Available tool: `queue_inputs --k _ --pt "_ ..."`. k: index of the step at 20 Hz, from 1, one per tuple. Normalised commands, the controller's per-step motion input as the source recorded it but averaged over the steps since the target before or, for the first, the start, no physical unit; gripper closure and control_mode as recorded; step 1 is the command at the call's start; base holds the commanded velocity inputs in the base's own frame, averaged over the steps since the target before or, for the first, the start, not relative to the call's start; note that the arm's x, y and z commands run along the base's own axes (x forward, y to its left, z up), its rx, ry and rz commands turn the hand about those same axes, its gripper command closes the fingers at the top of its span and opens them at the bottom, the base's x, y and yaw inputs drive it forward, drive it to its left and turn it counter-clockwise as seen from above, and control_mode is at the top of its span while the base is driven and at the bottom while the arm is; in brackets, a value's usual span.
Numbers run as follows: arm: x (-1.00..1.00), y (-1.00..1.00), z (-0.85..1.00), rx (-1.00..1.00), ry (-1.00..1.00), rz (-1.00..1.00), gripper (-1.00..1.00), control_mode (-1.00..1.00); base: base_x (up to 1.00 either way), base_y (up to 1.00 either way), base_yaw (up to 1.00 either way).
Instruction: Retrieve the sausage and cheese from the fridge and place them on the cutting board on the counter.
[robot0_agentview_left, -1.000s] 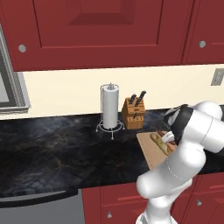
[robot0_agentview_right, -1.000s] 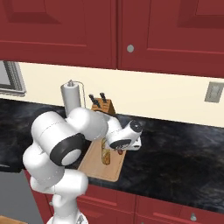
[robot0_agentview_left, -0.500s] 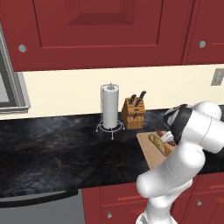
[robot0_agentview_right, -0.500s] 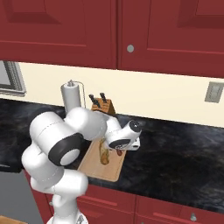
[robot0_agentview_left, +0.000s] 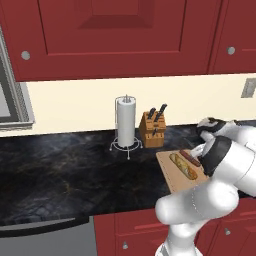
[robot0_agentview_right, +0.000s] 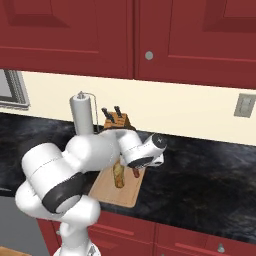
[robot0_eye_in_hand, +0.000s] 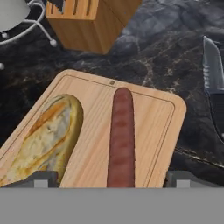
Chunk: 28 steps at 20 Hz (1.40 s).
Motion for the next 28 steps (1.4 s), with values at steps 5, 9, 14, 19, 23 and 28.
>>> queue_inputs --k 5,9,14,19,23,28 --pt "-0.53 0.07 0.35 -0.04 -0.07 -0.16 -1.0 -1.0 0.0 0.0 0.0" --pt "-0.44 0.15 0.47 -0.01 0.0 -0.25 -1.0 -1.0 0.0 0.0 0.0" --pt "-0.39 0.27 0.49 -0.03 -0.03 -0.23 -1.0 -1.0 0.0 0.0 0.0" --pt "-0.33 0.55 0.34 -0.13 -0.14 -0.05 -1.0 -1.0 0.0 0.0 0.0" --pt "-0.26 0.3 0.49 -0.16 -0.03 0.04 -1.0 -1.0 0.0 0.0 0.0" --pt "-0.35 0.17 0.44 -0.17 0.0 0.0 -1.0 -1.0 0.0 0.0 0.0"
